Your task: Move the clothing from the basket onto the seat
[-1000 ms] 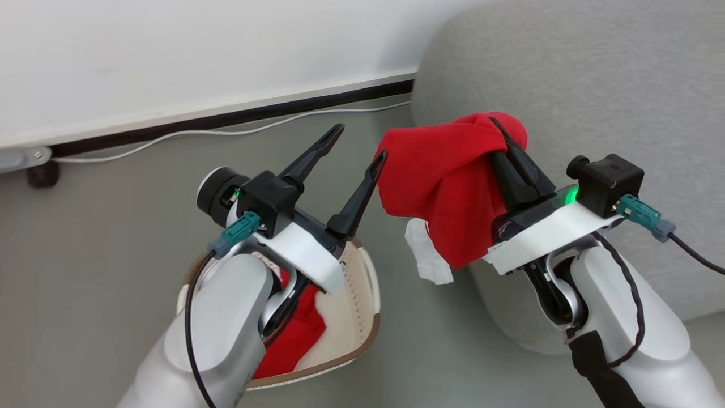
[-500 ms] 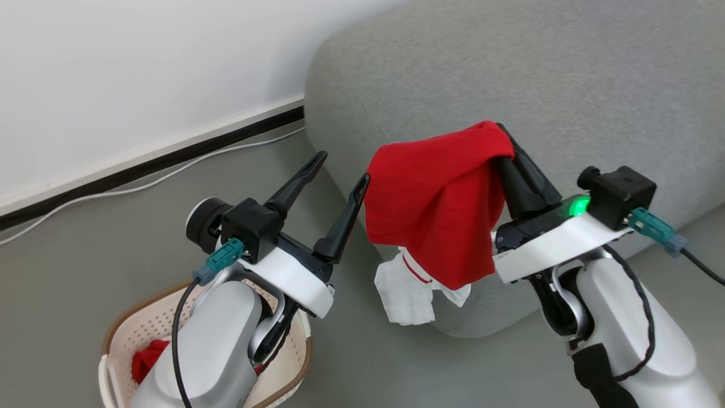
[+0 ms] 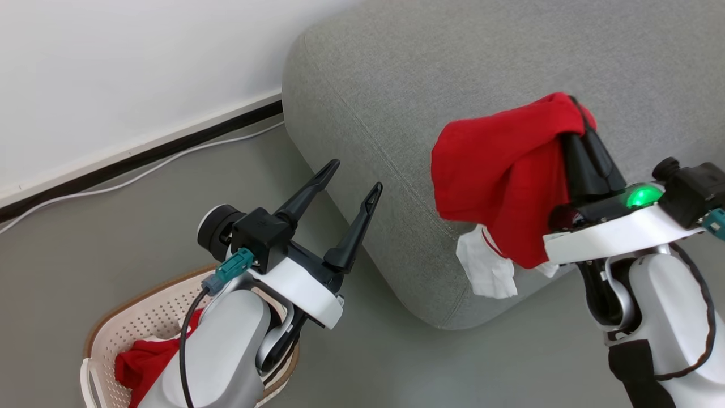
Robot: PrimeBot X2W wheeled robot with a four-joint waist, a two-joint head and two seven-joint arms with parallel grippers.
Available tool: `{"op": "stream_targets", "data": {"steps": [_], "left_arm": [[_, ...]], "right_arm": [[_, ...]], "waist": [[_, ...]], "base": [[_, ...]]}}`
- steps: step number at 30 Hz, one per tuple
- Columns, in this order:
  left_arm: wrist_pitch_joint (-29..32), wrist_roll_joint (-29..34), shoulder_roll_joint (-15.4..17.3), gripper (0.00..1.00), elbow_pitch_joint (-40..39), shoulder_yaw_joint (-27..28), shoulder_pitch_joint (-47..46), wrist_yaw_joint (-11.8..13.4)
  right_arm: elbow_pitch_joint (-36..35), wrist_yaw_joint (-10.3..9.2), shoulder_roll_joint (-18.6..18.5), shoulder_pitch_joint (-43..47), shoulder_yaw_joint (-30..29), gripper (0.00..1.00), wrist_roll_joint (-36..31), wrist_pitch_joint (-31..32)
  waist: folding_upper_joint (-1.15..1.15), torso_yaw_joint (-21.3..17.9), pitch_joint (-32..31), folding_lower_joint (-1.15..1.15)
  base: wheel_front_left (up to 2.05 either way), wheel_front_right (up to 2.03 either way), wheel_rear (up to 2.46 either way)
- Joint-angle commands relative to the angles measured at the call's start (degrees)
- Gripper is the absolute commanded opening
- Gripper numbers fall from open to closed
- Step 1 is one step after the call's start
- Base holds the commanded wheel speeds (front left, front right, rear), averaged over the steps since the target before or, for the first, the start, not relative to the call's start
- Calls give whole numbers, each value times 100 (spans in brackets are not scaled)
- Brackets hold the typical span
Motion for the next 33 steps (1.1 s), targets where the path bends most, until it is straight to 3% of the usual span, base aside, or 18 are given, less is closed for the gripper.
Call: {"op": "stream_targets", "data": {"steps": [1,5,19,33], "left_arm": [[-28,-20,89,100,-168,167,-31,-23],[-28,15,117,100,-266,109,63,-23],[-28,74,331,100,-792,-385,-486,-23],[-28,136,453,100,-1145,-1006,-1229,-23]], "right_arm": [[-194,23,-25,-135,44,0,-31,-35],[-131,23,-132,-464,-113,0,-100,-35],[411,23,-702,-1775,-1307,0,-219,-35],[1225,23,-1369,-3125,-2302,0,-818,-35]], "waist": [[0,3,36,0],[0,22,220,0],[0,789,1379,0],[0,1331,2399,0]], "base": [[0,0,0],[0,0,0],[0,0,0],[0,0,0]]}}
